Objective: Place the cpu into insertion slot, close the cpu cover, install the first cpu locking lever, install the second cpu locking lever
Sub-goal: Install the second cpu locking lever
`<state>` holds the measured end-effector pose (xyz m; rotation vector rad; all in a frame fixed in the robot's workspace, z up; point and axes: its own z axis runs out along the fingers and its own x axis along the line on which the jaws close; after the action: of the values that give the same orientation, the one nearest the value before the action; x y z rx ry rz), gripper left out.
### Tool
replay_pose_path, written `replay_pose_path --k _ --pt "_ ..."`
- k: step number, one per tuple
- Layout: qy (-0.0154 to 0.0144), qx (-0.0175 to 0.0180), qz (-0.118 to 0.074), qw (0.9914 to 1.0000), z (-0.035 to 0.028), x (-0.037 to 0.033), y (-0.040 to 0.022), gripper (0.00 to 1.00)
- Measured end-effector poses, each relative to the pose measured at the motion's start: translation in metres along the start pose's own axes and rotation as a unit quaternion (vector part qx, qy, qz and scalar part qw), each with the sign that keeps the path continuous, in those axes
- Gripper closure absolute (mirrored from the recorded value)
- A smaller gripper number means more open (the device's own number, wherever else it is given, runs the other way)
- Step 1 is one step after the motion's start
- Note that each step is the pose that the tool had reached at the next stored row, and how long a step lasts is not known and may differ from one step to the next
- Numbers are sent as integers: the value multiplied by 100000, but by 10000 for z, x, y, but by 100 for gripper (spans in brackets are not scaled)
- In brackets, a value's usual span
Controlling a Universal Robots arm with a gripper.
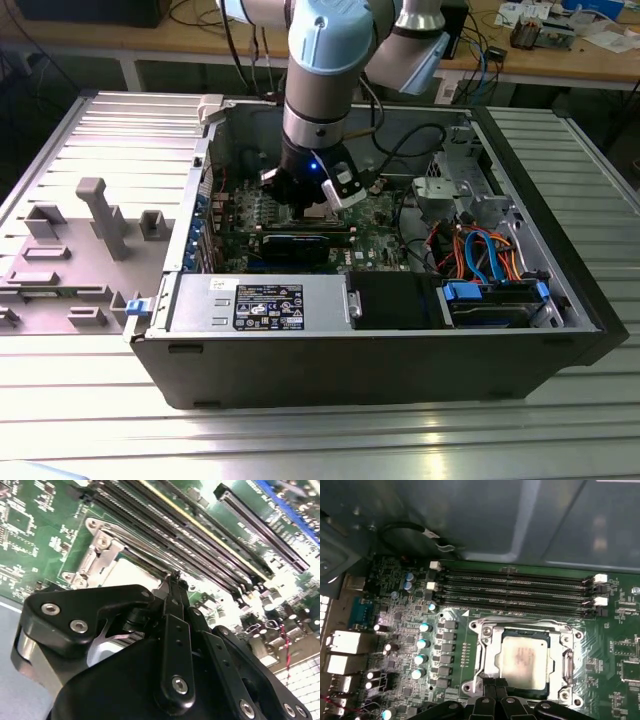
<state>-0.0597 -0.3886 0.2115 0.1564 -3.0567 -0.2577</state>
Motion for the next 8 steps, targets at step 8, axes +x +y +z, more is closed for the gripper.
replay_pose_path --k 8 --pt "2150 -203 358 99976 -14 -276 22 89"
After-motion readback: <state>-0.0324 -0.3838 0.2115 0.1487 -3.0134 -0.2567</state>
